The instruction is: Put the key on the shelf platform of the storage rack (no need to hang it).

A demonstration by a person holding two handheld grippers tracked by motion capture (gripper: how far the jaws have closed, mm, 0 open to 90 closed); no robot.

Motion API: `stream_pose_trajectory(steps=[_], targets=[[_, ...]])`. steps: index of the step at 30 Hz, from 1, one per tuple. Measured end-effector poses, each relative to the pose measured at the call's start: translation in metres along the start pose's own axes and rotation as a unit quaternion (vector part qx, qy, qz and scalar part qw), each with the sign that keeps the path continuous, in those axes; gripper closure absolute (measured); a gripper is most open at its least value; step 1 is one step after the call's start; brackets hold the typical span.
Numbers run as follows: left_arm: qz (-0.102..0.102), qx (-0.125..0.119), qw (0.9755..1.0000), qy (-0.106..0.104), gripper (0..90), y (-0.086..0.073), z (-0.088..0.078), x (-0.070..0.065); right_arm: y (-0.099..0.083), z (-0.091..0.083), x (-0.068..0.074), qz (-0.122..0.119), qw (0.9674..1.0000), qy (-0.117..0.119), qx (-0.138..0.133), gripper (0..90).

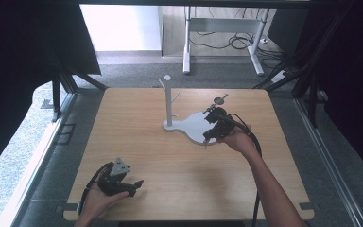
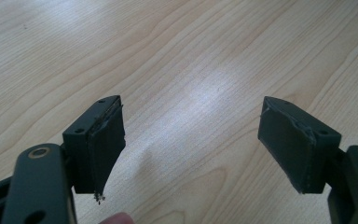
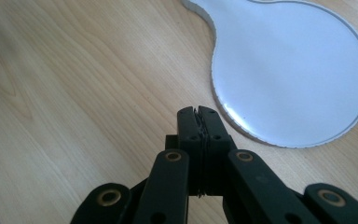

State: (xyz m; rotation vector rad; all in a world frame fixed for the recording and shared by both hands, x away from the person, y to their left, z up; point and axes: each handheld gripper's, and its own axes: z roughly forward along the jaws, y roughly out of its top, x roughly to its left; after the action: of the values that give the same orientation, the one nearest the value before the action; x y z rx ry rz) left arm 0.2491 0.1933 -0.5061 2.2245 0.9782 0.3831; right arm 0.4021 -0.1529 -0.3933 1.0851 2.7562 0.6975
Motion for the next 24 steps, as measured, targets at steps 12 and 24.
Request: stream_pose_trajectory(steps=[12, 24], targets=[[-0.001, 0.002, 1.0, 0.001, 23.0, -0.001, 0.0, 0.002, 0.008, 0.007, -0.022, 0.025, 0.9996, -0.002, 0.011, 89.7], [-0.001, 0.002, 1.0, 0.001, 23.0, -0.001, 0.001, 0.002, 0.012, 0.015, -0.042, 0.057, 0.9982, -0.01, 0.016, 89.6]])
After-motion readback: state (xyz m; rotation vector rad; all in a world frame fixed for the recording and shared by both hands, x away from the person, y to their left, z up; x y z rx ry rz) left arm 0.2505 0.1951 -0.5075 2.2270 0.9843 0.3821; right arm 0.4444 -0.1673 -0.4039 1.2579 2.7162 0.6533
